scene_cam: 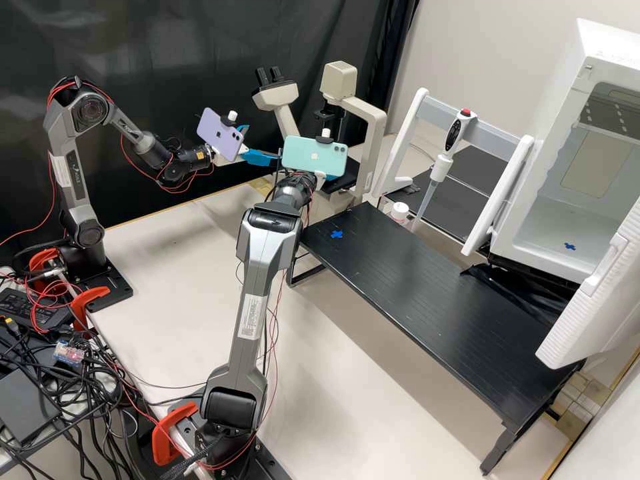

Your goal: Move the petri dish to the bench

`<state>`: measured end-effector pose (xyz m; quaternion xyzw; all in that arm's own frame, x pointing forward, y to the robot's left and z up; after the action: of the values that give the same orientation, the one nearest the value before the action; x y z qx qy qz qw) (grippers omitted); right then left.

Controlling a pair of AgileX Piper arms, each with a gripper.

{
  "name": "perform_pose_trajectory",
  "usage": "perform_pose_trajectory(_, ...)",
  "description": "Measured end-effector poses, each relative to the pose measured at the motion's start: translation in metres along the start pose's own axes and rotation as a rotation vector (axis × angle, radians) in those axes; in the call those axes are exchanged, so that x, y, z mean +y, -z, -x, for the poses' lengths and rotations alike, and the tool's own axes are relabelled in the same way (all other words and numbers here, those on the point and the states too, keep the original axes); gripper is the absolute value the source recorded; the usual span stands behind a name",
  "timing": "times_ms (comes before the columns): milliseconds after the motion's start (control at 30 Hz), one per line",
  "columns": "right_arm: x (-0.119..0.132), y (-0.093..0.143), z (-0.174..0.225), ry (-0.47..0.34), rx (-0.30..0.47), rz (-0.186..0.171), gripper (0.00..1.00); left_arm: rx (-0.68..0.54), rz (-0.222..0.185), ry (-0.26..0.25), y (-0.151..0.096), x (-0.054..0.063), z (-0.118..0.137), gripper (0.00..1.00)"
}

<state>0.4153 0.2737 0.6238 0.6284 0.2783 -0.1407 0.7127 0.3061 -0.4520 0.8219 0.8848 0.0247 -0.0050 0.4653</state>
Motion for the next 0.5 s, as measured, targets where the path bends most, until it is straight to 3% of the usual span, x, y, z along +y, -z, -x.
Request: perform_pose_trajectory(500,-0.0025,-0.0045,-0.0001,-0.012,-0.01,0.0,0.0,0.0,0.0,0.0,0.0,0.0,0.0,1.0)
